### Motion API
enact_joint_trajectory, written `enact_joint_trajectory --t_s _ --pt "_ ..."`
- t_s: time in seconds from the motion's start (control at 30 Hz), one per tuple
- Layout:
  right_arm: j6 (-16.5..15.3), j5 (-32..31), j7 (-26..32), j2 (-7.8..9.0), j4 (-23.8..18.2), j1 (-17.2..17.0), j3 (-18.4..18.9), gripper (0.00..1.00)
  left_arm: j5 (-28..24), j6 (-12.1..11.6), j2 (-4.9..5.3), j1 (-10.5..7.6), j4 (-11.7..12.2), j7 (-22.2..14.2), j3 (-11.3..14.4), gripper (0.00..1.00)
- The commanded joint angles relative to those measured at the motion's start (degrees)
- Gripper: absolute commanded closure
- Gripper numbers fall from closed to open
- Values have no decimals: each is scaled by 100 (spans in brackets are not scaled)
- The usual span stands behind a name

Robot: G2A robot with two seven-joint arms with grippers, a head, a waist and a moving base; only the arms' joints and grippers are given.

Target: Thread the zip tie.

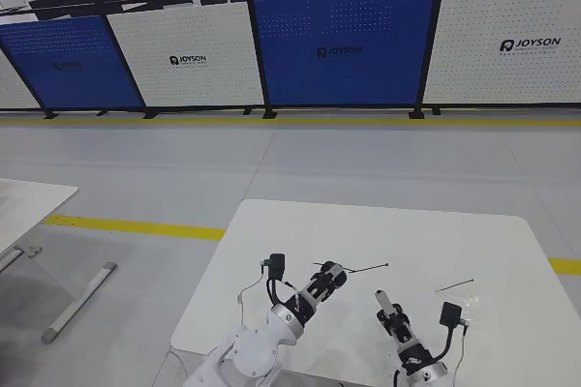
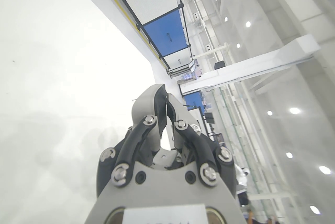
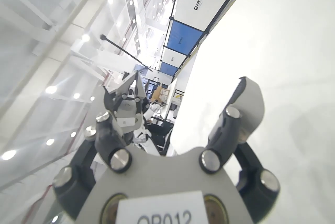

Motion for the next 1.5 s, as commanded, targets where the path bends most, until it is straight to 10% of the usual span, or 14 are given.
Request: enact_joint_trajectory --t_s 0.0,0.63,0.8,1.17,1.47 --pt "226 -625 -191 7 -1 23 -21 0 -345 120 -4 41 -40 -106 -38 100" --pt "487 -2525 -791 3 142 150 -344 0 -1018 417 -23 -8 -173 -222 -148 100" --pt "369 -3137 80 83 -38 189 -310 0 -1222 534 -29 -84 -92 -271 -200 100" --pt "355 -2674 345 103 -206 189 -98 0 -1233 524 -31 -86 -78 -261 -192 100" --pt "1140 -2963 211 0 231 673 -409 0 -1687 614 -58 -99 -101 -257 -172 100"
